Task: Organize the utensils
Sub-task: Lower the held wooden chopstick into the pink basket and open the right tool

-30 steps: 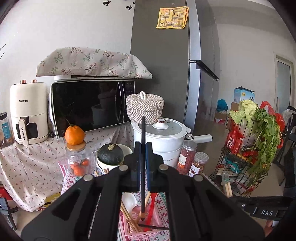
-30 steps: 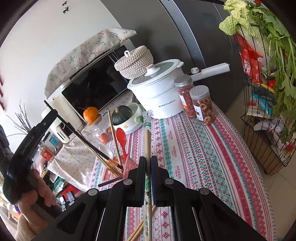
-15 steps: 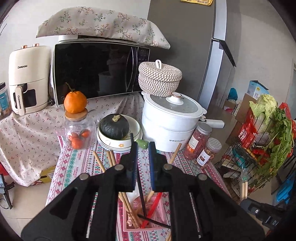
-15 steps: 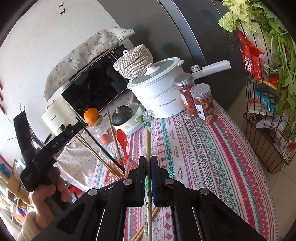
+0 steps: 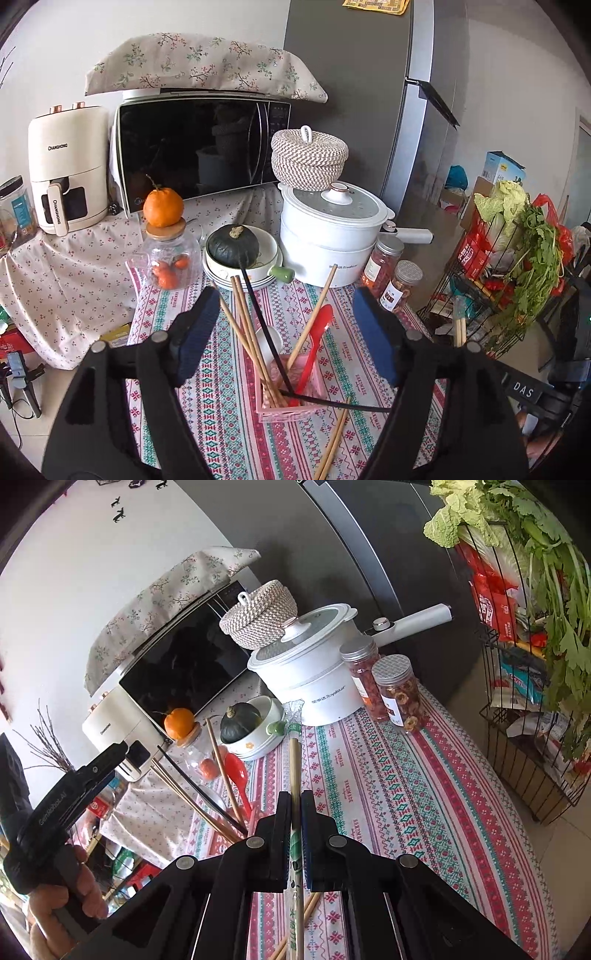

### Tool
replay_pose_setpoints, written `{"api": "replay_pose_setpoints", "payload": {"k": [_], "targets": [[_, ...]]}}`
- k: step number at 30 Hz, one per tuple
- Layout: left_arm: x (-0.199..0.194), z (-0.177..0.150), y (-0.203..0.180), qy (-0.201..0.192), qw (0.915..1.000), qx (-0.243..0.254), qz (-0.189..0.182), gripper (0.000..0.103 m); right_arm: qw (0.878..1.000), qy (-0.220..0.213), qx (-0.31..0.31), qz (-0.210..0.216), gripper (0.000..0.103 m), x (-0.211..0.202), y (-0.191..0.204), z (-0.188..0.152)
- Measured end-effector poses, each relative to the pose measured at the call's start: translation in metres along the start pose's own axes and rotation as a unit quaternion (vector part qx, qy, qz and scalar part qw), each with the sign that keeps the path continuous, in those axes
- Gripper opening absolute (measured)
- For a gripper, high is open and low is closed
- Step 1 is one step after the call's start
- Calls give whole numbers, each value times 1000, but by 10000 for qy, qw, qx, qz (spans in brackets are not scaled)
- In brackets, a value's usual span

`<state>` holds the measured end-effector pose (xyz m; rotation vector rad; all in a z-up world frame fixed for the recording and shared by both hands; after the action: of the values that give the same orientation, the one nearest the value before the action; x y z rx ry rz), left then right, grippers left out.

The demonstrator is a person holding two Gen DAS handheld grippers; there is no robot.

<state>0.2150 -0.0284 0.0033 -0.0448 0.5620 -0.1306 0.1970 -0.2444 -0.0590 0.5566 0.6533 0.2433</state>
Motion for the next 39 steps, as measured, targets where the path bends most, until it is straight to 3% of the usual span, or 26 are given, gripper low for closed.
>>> {"api": "replay_pose_setpoints", "payload": {"k": [11,15,18,26,32,39], "targets": [[-21,-67,13,919,9958,-6,35,95,9985,-539,-106,-18,5,-28,4,8],[-18,-97,32,1083,9938,-248,108,95,9975,-707,-92,38,5,-39,9,7],[-8,-117,48,1502,9876,-424,181,95,9969,-760,-164,70,5,-44,14,5],[1,-131,93,1879,9775,-762,576,95,9891,-1389,-412,265,5,-74,59,11],[-3,-133,117,1878,9769,-711,733,95,9830,-1695,-635,301,5,-49,120,14],[-14,-135,143,1892,9754,-953,614,95,9665,-2268,-1141,-367,5,16,152,9]]}}
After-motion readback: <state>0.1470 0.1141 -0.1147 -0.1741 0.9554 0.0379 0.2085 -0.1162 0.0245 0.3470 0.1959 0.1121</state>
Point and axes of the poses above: each gripper's, at about its wrist camera, not at the fingertips, and x roughly the way its jaws point, y to its left, z to its top, the point moved 7 cm from there along x, roughly the way its jaws point, and after that the axes turned 5 degrees about z, right-handed, at the moved point
